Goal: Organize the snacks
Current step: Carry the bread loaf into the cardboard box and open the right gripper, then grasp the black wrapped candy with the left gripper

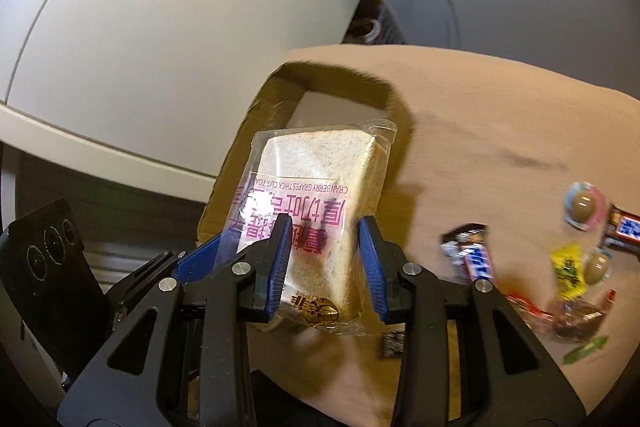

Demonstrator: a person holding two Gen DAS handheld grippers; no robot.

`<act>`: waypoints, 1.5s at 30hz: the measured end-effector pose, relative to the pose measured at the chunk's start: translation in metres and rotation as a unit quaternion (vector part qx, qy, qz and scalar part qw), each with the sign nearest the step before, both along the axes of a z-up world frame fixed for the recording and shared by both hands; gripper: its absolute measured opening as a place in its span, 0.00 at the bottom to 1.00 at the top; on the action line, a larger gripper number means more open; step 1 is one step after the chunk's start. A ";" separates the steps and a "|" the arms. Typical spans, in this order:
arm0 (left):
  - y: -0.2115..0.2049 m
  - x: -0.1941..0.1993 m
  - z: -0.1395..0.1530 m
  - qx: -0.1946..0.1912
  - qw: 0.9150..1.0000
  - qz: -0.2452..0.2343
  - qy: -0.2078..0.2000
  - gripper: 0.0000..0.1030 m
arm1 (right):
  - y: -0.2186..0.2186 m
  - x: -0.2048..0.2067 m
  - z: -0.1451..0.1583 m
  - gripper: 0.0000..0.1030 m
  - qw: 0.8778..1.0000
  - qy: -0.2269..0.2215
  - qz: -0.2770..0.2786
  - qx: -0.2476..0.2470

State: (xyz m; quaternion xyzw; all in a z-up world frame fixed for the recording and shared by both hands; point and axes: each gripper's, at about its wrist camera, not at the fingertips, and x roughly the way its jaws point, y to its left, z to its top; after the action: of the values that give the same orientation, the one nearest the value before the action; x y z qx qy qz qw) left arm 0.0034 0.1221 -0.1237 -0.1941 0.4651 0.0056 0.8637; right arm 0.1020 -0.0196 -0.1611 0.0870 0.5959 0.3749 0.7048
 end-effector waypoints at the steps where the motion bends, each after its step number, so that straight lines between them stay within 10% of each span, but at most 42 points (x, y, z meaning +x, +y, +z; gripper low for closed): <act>1: 0.005 -0.002 -0.001 0.000 1.000 0.007 0.001 0.31 | 0.006 -0.001 -0.001 0.36 1.000 0.000 0.007 -0.001; 27: 0.070 -0.036 -0.034 0.041 0.994 0.087 0.052 0.30 | 0.078 -0.033 -0.020 0.36 0.995 -0.001 0.098 -0.028; 45: -0.008 -0.019 -0.010 0.041 0.999 -0.031 0.017 0.36 | -0.082 -0.041 0.001 0.62 0.986 -0.129 -0.018 -0.106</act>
State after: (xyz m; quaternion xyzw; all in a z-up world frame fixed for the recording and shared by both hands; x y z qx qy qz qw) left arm -0.0160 0.1137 -0.1338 -0.1444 0.4848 0.0014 0.8626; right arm 0.0612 -0.1012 -0.1601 -0.0265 0.5350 0.3052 0.7873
